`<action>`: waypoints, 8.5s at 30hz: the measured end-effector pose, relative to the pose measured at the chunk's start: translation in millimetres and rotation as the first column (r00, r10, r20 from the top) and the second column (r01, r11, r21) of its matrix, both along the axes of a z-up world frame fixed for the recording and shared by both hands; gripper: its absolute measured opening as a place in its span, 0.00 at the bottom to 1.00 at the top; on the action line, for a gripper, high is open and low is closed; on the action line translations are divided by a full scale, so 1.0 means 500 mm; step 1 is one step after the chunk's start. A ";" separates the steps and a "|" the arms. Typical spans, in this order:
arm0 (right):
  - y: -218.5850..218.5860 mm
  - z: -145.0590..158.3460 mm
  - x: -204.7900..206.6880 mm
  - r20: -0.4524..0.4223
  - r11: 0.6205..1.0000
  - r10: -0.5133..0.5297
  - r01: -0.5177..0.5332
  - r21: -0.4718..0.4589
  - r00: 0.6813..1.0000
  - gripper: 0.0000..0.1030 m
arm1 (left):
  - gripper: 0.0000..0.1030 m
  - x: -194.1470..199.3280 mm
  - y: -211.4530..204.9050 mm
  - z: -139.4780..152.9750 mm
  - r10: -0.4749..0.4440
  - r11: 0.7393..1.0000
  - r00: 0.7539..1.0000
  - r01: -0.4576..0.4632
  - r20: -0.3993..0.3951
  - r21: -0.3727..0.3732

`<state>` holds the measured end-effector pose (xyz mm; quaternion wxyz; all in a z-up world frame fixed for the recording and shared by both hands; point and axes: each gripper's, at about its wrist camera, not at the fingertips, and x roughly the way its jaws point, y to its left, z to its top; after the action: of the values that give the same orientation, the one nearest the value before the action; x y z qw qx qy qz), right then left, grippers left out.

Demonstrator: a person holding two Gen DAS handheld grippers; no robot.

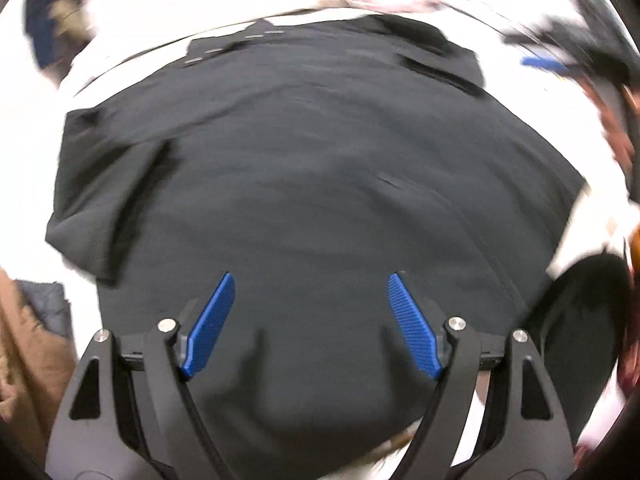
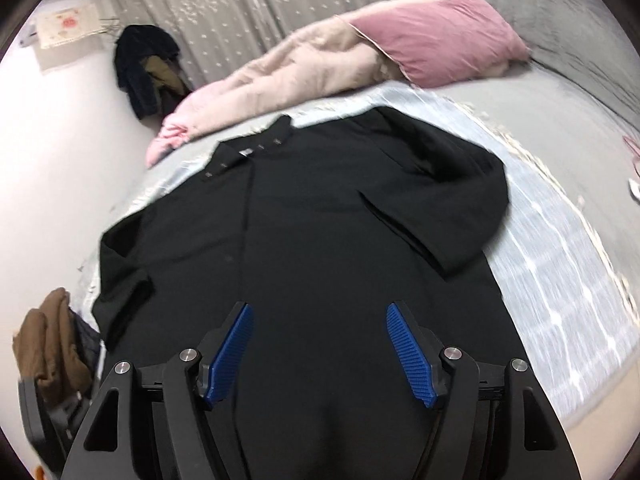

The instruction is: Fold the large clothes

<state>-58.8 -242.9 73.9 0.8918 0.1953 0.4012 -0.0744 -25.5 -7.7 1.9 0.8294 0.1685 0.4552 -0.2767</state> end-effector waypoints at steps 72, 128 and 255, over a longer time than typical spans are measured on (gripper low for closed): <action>-0.638 -0.121 0.217 -0.135 0.875 -0.448 0.402 -0.269 0.884 0.21 | 0.83 0.149 -0.113 -0.127 0.004 0.974 1.000 0.000 0.014 -0.228; -0.119 -0.181 0.303 -0.148 0.989 -0.143 0.148 0.023 0.979 0.66 | 0.69 0.633 0.328 0.095 0.685 0.729 0.726 -0.684 0.064 -0.039; -0.227 0.004 0.329 0.205 0.935 -0.088 0.152 -0.322 0.975 0.08 | 0.99 0.357 0.065 -0.043 0.145 0.915 0.988 -0.157 -0.061 -0.371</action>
<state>105.6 -356.6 75.9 0.9396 0.0710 0.2841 -0.1772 152.9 24.9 -19.8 0.8577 -0.0329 0.4191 -0.2961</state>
